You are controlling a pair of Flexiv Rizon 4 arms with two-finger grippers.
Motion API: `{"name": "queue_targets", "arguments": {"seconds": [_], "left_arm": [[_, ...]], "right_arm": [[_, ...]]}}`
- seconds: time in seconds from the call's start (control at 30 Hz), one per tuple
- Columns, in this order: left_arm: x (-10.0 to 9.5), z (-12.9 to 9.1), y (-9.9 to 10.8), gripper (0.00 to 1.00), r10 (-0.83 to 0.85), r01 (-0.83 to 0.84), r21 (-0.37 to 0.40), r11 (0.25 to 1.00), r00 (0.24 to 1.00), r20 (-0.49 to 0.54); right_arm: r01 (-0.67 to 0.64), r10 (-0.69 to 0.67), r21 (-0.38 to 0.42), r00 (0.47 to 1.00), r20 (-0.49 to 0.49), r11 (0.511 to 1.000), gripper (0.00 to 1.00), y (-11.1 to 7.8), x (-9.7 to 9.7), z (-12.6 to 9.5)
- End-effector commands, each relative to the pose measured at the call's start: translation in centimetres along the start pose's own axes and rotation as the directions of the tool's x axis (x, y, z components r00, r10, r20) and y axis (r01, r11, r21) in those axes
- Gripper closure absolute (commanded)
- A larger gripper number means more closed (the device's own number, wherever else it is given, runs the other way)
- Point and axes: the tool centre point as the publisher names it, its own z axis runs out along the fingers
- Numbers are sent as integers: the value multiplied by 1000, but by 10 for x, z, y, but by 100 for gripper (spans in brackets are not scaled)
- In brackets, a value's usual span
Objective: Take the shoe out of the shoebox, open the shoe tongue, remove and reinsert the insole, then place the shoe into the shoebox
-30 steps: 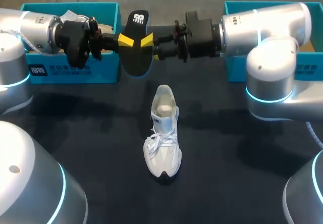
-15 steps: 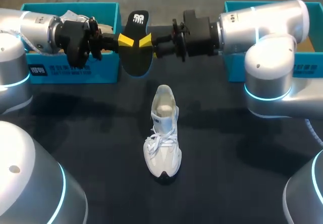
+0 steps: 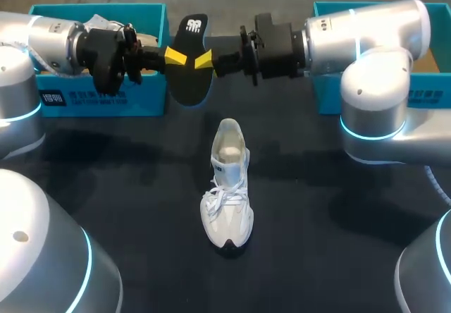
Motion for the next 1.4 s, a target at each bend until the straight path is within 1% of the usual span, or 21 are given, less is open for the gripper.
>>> {"name": "queue_targets", "arguments": {"seconds": [0.03, 0.07, 0.1, 0.27, 0.47, 0.6, 0.67, 0.7, 0.8, 0.87, 0.9, 0.97, 1.07, 1.13, 1.23, 1.33, 1.4], "left_arm": [[0, 2, 0, 55, 15, -15, -6, 1000, 1000, -5], [0, 2, 0, 6, 15, -15, -5, 1000, 1000, -5], [-1, 2, 0, 0, 16, -16, -6, 1000, 1000, -8], [-1, 1, 0, 0, 29, -29, 4, 1000, 999, -40], [2, -4, -5, 0, 58, -56, 26, 998, 993, -101], [4, -19, -8, 0, 59, -56, 28, 998, 988, -145], [5, -23, -10, 0, 58, -54, 29, 998, 985, -161], [9, -27, -13, 0, 54, -49, 29, 998, 982, -182], [14, -32, -16, 0, 27, -24, 16, 1000, 980, -197], [17, -35, -16, 0, 9, -8, 5, 1000, 979, -205], [20, -37, -17, 0, -11, 12, 5, 1000, 977, -212], [23, -39, -17, 0, -38, 41, 9, 999, 972, -230], [30, -42, -20, 0, -87, 93, 9, 996, 959, -269], [37, -45, -24, 0, -107, 115, 7, 993, 943, -317], [48, -47, -27, 0, -139, 139, -29, 990, 912, -387], [59, -49, -29, 0, -175, 159, -73, 984, 883, -435], [62, -49, -30, 0, -190, 173, -79, 982, 877, -441]], "right_arm": [[-1, 1, 3, 1000, 1, 1000, 100, 1, 0, 4], [-1, 1, 4, 1000, 0, 1000, 100, 1, 0, 4], [-1, 1, 4, 1000, 0, 1000, 100, 0, 0, 4], [-2, 2, -7, 1000, -2, 1000, 100, 0, -4, 2], [5, -5, -25, 1000, -10, 1000, 100, -1, -13, 0], [42, -43, -54, 999, -23, 998, 100, -5, -18, -5], [51, -53, -70, 998, -22, 996, 100, -6, -20, -8], [80, -83, -82, 996, -26, 993, 100, -7, -21, -11], [107, -109, -97, 994, -22, 990, 100, -9, -24, -15], [118, -120, -103, 993, -15, 988, 100, -9, -24, -18], [142, -145, -105, 989, -22, 984, 100, -10, -26, -21], [159, -161, -112, 987, -6, 981, 100, -10, -29, -24], [203, -204, -109, 979, -2, 973, 100, -8, -33, -31], [229, -230, -110, 973, -2, 967, 100, -7, -37, -34], [264, -265, -103, 964, 12, 959, 100, -6, -40, -37], [307, -305, -105, 952, 29, 946, 100, -5, -44, -41], [320, -318, -107, 947, 36, 941, 100, -5, -45, -42]]}}
